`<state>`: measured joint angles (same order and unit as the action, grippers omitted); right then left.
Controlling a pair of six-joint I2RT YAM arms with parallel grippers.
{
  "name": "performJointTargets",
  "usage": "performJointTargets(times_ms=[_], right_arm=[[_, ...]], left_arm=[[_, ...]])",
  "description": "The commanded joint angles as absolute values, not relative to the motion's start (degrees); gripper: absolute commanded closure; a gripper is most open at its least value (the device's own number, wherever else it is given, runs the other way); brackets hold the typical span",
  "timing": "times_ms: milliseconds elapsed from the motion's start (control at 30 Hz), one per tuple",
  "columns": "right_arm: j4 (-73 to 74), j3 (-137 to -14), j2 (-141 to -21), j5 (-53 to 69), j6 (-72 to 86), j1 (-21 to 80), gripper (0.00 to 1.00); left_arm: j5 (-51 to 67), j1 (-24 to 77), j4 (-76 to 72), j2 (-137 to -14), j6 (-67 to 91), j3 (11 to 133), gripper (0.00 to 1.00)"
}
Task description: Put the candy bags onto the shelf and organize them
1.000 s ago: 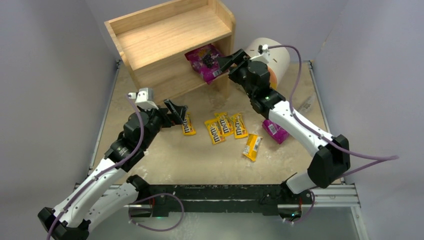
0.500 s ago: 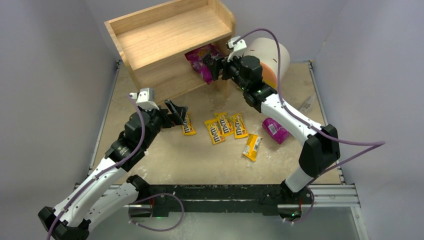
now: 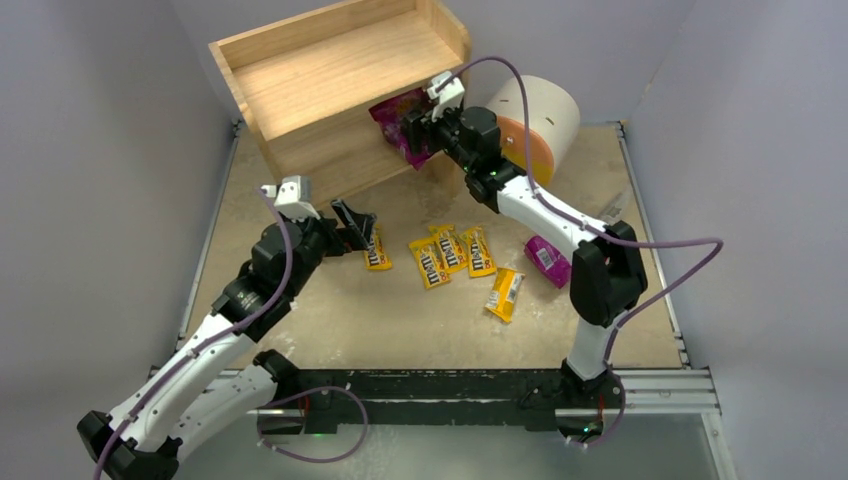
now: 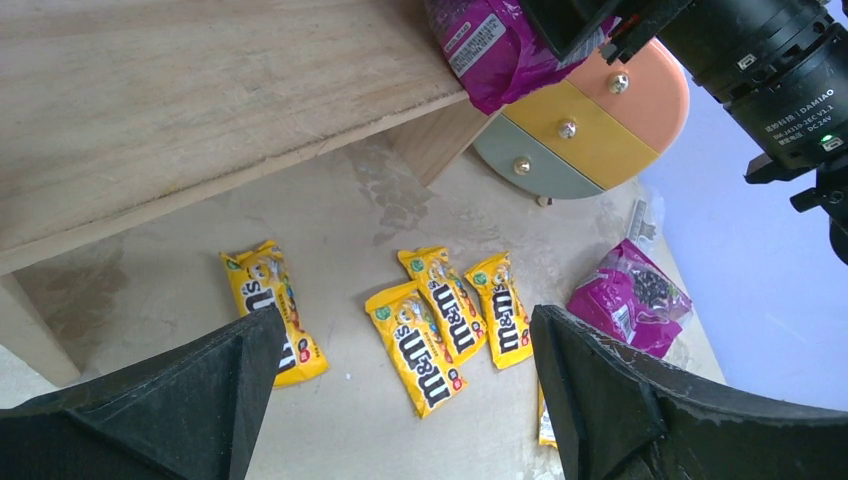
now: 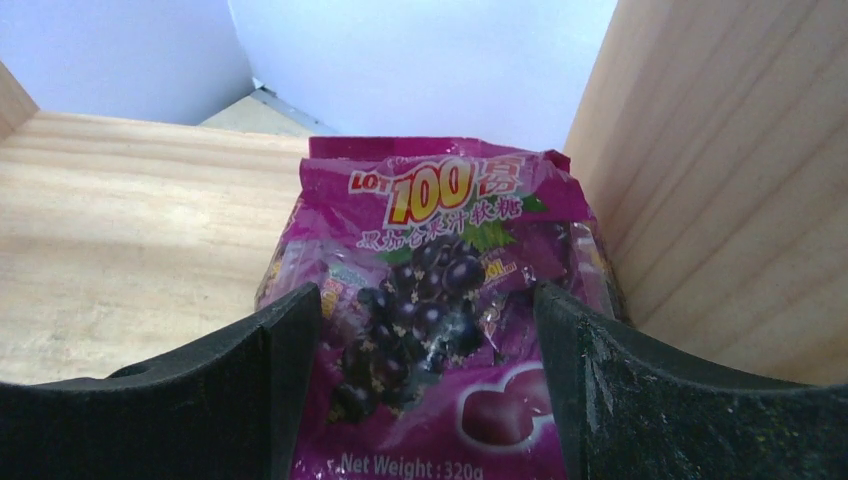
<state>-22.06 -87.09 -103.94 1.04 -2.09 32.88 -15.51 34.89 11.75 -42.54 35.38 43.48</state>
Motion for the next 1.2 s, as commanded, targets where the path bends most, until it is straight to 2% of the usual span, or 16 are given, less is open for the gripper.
performJointTargets(times_ms=[0,567,833,1167], right_arm=[[-27.59,-86.59,-105.87,0.09,-4.48,32.70,0.21],[-29.31,-75.18,-111.44,-3.77,2.98,32.61,0.22],[-20.52,-81.39,-116.14,-6.95,3.07,32.60,0.23],[-19.08,-82.74,-117.19,-7.38,0.66,32.63,0.22]], left_arm=[[-16.80,34.72,11.59,-42.64,35.47,43.88,0.00],[-18.18,34.71,13.16,-41.96,35.42,43.68,0.00],[-18.43,34.71,13.86,-41.53,35.51,43.73,0.00],[-18.74,34.65,14.21,-41.17,35.60,43.77,0.00]])
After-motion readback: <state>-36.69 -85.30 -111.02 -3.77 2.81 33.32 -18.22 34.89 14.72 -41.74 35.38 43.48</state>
